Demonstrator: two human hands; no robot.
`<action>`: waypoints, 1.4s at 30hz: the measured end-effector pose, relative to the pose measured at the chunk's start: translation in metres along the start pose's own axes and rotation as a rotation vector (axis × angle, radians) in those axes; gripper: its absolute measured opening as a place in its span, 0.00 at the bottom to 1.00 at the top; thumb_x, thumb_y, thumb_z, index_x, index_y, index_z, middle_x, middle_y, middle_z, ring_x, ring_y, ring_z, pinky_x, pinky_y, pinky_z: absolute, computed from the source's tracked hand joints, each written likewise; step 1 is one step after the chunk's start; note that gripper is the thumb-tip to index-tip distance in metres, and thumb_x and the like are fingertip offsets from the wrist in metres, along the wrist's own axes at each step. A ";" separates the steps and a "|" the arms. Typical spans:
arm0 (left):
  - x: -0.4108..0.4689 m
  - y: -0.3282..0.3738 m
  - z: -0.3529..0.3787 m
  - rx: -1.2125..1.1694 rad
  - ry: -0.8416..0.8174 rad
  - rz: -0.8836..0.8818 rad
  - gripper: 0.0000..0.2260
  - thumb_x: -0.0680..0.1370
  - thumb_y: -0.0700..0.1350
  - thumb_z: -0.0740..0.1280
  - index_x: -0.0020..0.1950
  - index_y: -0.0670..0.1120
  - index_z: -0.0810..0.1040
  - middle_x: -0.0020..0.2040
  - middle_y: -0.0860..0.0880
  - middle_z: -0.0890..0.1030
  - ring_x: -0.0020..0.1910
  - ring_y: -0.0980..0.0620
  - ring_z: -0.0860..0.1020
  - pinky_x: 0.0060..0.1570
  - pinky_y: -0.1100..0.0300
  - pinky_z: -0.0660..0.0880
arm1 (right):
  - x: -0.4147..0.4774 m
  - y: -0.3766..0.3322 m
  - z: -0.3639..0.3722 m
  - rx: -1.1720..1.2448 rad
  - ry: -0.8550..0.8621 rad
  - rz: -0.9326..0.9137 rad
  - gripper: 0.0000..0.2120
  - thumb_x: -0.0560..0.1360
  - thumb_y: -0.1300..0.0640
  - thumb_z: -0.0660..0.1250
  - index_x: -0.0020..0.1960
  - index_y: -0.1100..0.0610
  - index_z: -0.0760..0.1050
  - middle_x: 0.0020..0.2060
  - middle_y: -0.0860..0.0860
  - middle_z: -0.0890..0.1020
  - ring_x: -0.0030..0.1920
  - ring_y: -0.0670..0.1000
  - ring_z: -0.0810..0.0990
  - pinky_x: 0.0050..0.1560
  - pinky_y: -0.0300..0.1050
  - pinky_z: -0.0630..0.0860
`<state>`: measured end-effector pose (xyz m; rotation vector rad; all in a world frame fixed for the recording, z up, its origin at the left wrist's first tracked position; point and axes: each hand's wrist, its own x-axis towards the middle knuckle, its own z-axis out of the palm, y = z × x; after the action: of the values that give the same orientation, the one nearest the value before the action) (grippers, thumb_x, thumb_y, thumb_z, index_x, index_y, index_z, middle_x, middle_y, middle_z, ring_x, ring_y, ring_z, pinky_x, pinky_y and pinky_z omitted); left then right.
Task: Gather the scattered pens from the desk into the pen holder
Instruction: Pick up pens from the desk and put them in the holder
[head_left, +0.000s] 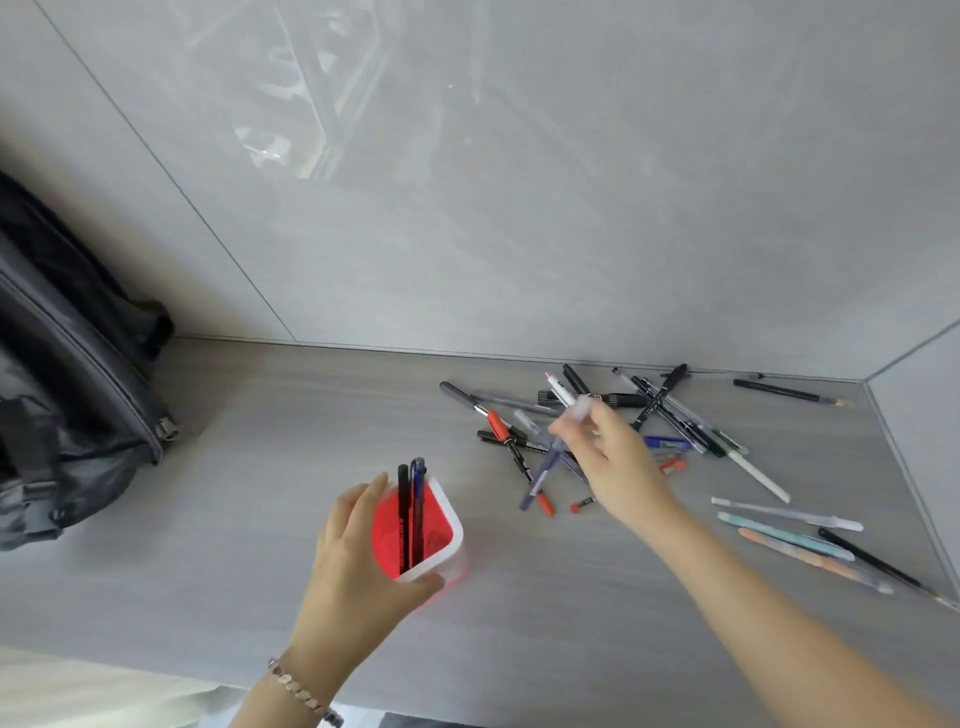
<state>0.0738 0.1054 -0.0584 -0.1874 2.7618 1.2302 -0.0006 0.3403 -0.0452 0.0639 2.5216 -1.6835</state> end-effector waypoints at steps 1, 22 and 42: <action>0.001 0.000 0.000 0.002 -0.003 0.017 0.46 0.58 0.41 0.80 0.70 0.49 0.60 0.60 0.56 0.63 0.65 0.51 0.65 0.64 0.58 0.63 | 0.011 -0.001 0.008 -0.093 -0.047 0.031 0.09 0.78 0.56 0.57 0.39 0.51 0.66 0.35 0.51 0.79 0.43 0.54 0.78 0.46 0.46 0.71; 0.024 0.016 0.025 -0.032 -0.206 0.169 0.46 0.56 0.49 0.79 0.69 0.51 0.61 0.58 0.61 0.63 0.60 0.57 0.69 0.56 0.66 0.70 | -0.037 -0.054 0.053 0.589 0.107 -0.167 0.28 0.77 0.65 0.56 0.62 0.33 0.58 0.50 0.48 0.78 0.52 0.48 0.82 0.59 0.48 0.77; 0.064 0.091 0.075 -0.011 -0.850 0.518 0.45 0.66 0.43 0.75 0.72 0.53 0.48 0.70 0.62 0.55 0.70 0.65 0.56 0.67 0.76 0.54 | -0.107 0.043 -0.066 0.151 -0.001 0.169 0.44 0.45 0.50 0.82 0.55 0.33 0.67 0.55 0.30 0.75 0.56 0.34 0.75 0.52 0.26 0.73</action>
<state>0.0008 0.2172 -0.0519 0.8853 2.0778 1.0525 0.1053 0.4208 -0.0471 0.2804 2.3094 -1.7999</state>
